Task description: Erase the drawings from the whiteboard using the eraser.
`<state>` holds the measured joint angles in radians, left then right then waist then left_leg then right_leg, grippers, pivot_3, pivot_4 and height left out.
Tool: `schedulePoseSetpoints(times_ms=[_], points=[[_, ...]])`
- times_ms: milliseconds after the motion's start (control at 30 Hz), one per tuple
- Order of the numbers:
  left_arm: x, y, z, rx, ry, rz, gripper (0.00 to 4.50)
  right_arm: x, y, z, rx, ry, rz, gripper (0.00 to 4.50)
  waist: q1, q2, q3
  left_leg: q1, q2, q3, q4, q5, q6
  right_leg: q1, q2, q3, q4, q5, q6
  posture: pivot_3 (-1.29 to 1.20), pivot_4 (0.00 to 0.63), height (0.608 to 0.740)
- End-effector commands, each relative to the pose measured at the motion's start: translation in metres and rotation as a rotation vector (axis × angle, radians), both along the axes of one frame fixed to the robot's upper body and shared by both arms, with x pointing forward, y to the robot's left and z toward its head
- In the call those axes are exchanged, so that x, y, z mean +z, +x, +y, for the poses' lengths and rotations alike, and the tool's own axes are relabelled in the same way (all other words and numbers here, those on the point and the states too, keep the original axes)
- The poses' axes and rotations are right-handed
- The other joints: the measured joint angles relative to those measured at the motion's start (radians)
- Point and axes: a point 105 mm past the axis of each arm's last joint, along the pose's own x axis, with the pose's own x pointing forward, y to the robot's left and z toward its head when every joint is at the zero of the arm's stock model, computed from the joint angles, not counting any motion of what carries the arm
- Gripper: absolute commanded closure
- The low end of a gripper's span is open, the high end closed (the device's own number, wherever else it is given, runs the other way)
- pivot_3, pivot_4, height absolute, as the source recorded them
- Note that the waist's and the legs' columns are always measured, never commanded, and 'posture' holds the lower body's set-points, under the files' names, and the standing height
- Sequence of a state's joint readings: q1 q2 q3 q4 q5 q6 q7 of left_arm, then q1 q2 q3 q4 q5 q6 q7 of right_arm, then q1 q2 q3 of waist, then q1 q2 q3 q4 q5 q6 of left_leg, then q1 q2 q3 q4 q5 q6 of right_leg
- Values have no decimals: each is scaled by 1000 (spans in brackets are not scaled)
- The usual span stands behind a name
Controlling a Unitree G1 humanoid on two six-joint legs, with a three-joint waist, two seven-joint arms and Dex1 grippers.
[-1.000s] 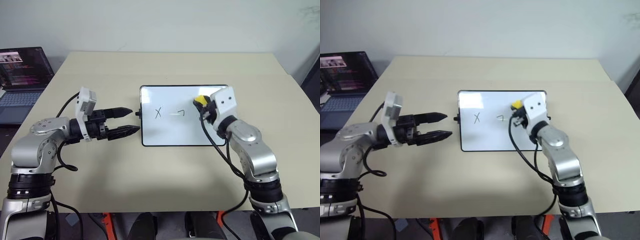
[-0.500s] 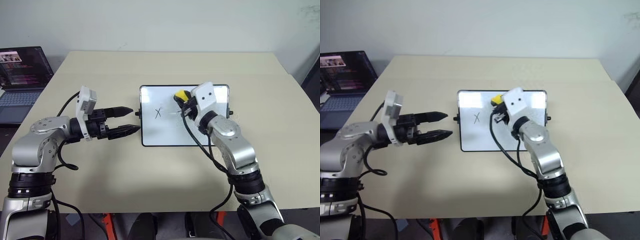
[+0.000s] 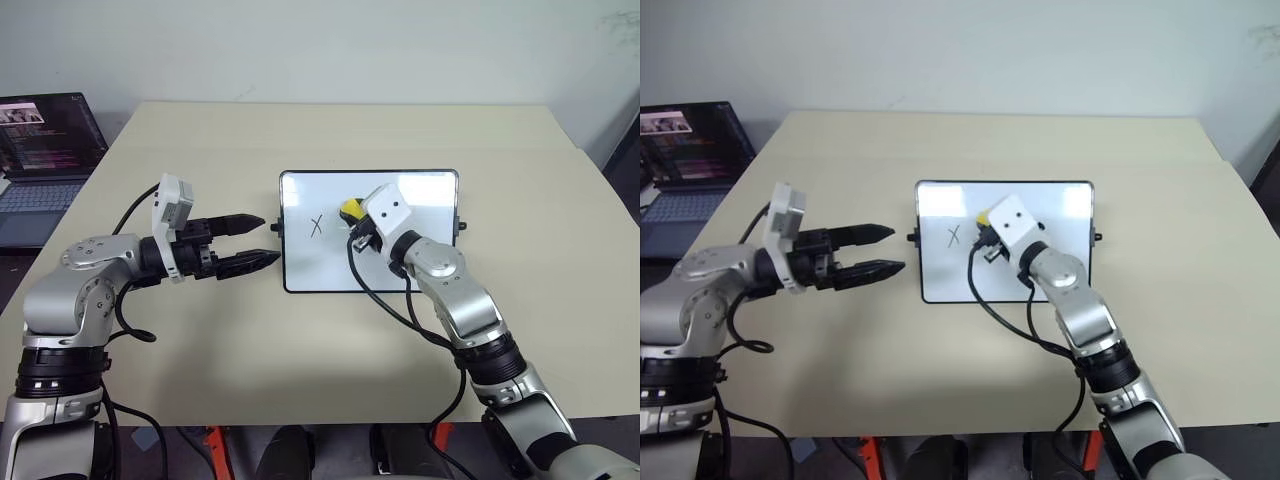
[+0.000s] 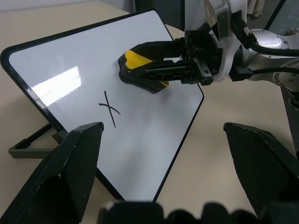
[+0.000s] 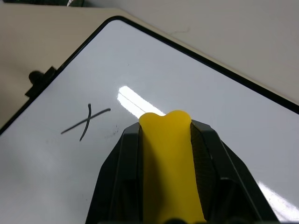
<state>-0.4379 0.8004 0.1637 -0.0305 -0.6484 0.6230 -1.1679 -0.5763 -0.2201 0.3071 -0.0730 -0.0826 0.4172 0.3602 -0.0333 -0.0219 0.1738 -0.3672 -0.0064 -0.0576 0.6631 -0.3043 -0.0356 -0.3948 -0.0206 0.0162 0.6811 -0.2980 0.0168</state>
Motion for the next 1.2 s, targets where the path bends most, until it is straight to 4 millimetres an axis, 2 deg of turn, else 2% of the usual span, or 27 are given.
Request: schedulePoseSetpoints(times_ms=[33, 233, 533, 633, 800, 933, 1100, 1200], points=[[14, -3, 1, -3, 1, -59, 0, -10, -2, -9, -13, -50, 11, 3401, 0, 0, 0, 0, 0, 0, 0, 0, 0, 0, 0, 0, 0, 0, 0, 0, 150, 740], [13, -2, 1, -9, 0, -59, 0, -20, -6, -29, -54, -78, 43, 3401, 2, 0, 0, 1, 0, 0, 1, 0, 0, 1, 0, 0, 0, 0, 0, 0, 150, 740], [12, -2, 0, -13, -2, -55, 0, -40, -20, -89, -196, -132, 115, 3401, 10, -1, -1, 3, -1, -2, 2, 0, 0, 6, 0, -2, -1, 0, 0, 0, 150, 740], [13, -1, -1, -19, -4, -57, 0, -38, -22, -100, -219, -144, 112, 3401, 8, -2, -1, 4, -1, -2, 3, 0, 0, 6, 0, -1, 0, 0, 1, 0, 150, 740], [13, 1, -3, -29, -7, -58, 0, -22, -21, -96, -223, -94, 74, 3401, 6, -2, -1, 4, -1, -2, 3, 0, 0, 7, 0, -2, 1, 1, 1, 0, 150, 740], [14, 2, -4, -31, -7, -60, 0, 10, -22, -76, -170, 42, -19, 3401, 4, -1, -1, 4, -1, -2, 3, 0, 0, 6, 0, -1, 1, 1, 1, 0, 150, 740], [14, 3, -4, -32, -7, -62, 0, 46, -24, -60, -120, 167, -159, 3401, 0, -1, 0, 3, 0, -2, 1, 0, 0, 4, 0, -1, 0, 1, 0, 0, 150, 740], [14, 3, -4, -31, -6, -62, 0, 50, -21, -57, -113, 178, -187, 3401, 1, -1, 0, 1, 0, -2, 0, 0, 0, 3, 0, -1, -1, 0, 0, 0, 150, 740]])
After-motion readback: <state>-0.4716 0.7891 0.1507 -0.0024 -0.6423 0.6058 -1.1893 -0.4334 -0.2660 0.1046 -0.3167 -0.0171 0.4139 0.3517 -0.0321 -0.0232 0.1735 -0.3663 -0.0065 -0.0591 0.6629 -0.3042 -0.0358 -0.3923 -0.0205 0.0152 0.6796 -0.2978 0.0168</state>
